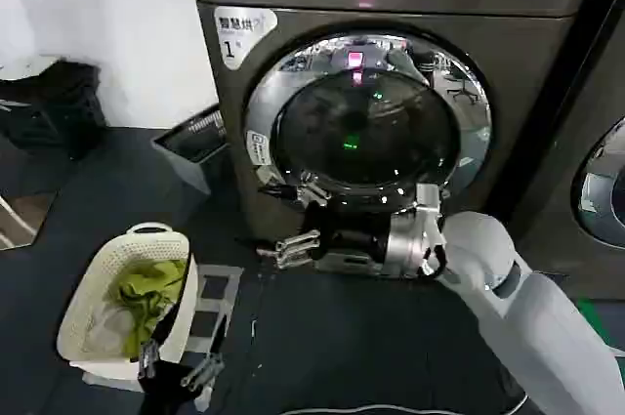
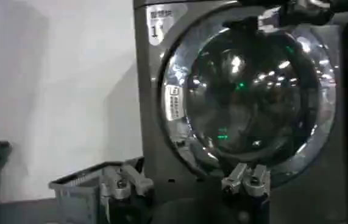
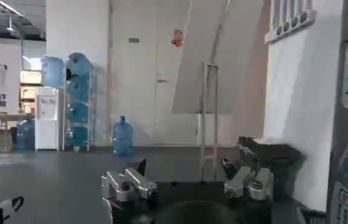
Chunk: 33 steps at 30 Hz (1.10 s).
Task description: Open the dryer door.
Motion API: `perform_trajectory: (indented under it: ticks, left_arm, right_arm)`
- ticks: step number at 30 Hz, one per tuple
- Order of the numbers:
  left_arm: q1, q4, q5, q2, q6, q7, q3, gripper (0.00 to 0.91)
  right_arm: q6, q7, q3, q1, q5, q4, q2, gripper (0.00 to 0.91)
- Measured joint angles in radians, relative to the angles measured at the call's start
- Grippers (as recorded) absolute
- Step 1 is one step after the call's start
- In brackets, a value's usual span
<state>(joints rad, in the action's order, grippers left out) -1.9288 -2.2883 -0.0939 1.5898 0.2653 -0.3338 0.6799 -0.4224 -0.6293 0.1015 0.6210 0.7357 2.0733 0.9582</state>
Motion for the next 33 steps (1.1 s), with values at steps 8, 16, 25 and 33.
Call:
perform_trajectory:
  ticks: [8, 16, 25, 33]
  left_arm:
    - [0.014, -0.026, -0.025, -0.017, -0.066, -0.002, 0.032, 0.907]
    - [0.021, -0.030, -0.020, -0.014, -0.106, -0.004, 0.041, 0.907]
    - [0.013, -0.033, -0.017, -0.004, -0.107, -0.004, 0.056, 0.907]
    - [0.016, -0.039, -0.032, -0.002, -0.113, -0.034, 0.071, 0.907]
  right_arm:
    - [0.075, 0.046, 0.033, 0.004, -0.075, -0.156, 0.032, 0.907]
    - [0.148, 0.053, -0.038, -0.062, -0.170, -0.356, 0.079, 0.907]
    - [0.186, 0.078, -0.150, -0.182, -0.179, -0.541, 0.155, 0.907]
    - [0.206, 0.084, -0.213, -0.262, -0.188, -0.665, 0.216, 0.907]
